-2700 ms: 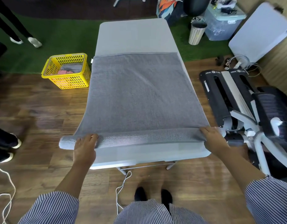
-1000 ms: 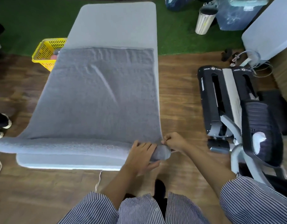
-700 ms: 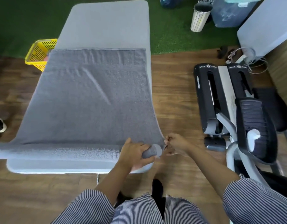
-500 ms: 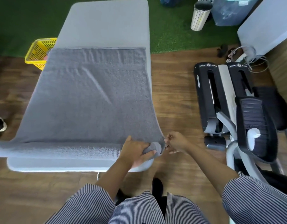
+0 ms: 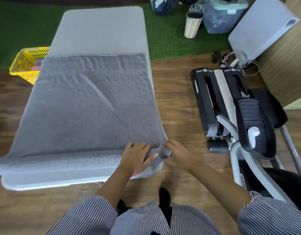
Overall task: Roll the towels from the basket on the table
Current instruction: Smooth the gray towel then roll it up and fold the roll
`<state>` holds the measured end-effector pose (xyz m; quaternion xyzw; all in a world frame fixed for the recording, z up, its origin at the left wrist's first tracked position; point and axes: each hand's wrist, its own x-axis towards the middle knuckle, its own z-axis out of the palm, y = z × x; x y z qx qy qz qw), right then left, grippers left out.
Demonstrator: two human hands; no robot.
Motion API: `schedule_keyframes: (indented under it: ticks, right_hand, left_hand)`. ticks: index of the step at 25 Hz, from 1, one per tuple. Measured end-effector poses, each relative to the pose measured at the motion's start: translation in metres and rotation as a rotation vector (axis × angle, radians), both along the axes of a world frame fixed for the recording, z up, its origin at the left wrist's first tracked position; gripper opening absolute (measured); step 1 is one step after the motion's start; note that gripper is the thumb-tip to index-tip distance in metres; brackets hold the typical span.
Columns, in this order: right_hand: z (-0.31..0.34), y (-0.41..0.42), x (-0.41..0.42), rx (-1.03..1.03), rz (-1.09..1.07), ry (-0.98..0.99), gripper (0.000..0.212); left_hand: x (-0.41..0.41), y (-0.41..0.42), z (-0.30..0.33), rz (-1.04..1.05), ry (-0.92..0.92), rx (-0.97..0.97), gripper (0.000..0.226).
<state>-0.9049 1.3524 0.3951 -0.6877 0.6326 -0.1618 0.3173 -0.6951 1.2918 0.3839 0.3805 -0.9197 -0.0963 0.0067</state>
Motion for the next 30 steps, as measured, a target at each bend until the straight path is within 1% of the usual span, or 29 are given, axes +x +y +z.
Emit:
schedule_keyframes:
  ticks: [3, 4, 6, 8, 9, 11, 12, 13, 14, 15, 17, 18, 19, 21, 22, 24, 26, 28, 30]
  right_hand:
    - [0.005, 0.004, 0.01, -0.025, -0.041, 0.11, 0.049]
    - [0.007, 0.005, 0.016, -0.034, -0.056, 0.138, 0.05]
    - [0.012, 0.01, 0.027, -0.015, -0.084, 0.223, 0.052]
    - [0.012, 0.012, 0.034, 0.038, -0.114, 0.28, 0.059]
    - [0.011, 0.011, 0.037, 0.107, -0.126, 0.276, 0.06]
    - [0.01, 0.005, 0.041, 0.187, -0.194, 0.287, 0.062]
    - [0.01, 0.002, 0.041, 0.215, -0.216, 0.306, 0.065]
    - [0.013, -0.001, 0.041, 0.263, -0.231, 0.328, 0.068]
    - [0.016, -0.004, 0.043, 0.312, -0.24, 0.355, 0.065]
    - [0.023, -0.006, 0.047, 0.347, -0.242, 0.382, 0.055]
    - [0.034, -0.009, 0.053, 0.376, -0.247, 0.398, 0.023]
    - [0.038, -0.01, 0.057, 0.366, -0.248, 0.392, 0.014]
    - [0.042, -0.012, 0.061, 0.344, -0.25, 0.388, 0.013]
    - [0.041, -0.015, 0.065, 0.23, -0.326, 0.335, 0.023]
    - [0.038, -0.016, 0.067, 0.167, -0.374, 0.31, 0.024]
    - [0.03, -0.014, 0.07, 0.088, -0.43, 0.331, 0.025]
    - [0.019, -0.008, 0.069, 0.077, -0.465, 0.303, 0.036]
    - [0.011, -0.002, 0.067, 0.144, -0.458, 0.254, 0.05]
    - [0.005, 0.002, 0.065, 0.216, -0.422, 0.285, 0.064]
  left_hand:
    - [0.071, -0.002, -0.006, -0.045, 0.057, -0.134, 0.05]
    - [0.104, -0.004, -0.007, -0.035, 0.067, -0.169, 0.048]
    - [0.175, -0.009, -0.007, 0.025, 0.062, -0.215, 0.051]
    - [0.246, -0.016, -0.004, 0.087, 0.0, -0.217, 0.055]
    - [0.277, -0.021, -0.001, 0.126, -0.046, -0.208, 0.057]
    - [0.324, -0.033, 0.007, 0.252, -0.122, -0.171, 0.059]
    - [0.339, -0.038, 0.013, 0.319, -0.132, -0.145, 0.057]
    - [0.349, -0.042, 0.016, 0.355, -0.124, -0.119, 0.056]
    - [0.358, -0.046, 0.017, 0.35, -0.113, -0.106, 0.054]
    - [0.363, -0.049, 0.017, 0.323, -0.106, -0.094, 0.053]
    - [0.368, -0.055, 0.017, 0.283, -0.093, -0.082, 0.051]
    - [0.369, -0.058, 0.018, 0.279, -0.084, -0.084, 0.05]
    - [0.369, -0.062, 0.018, 0.286, -0.068, -0.088, 0.048]
    - [0.366, -0.068, 0.02, 0.316, -0.026, -0.092, 0.042]
    - [0.364, -0.069, 0.02, 0.334, -0.008, -0.099, 0.04]
    - [0.364, -0.067, 0.018, 0.38, 0.021, -0.12, 0.038]
    - [0.369, -0.062, 0.011, 0.379, 0.053, -0.134, 0.04]
    - [0.376, -0.061, 0.004, 0.334, 0.041, -0.136, 0.047]
    - [0.378, -0.064, 0.003, 0.312, 0.011, -0.126, 0.05]
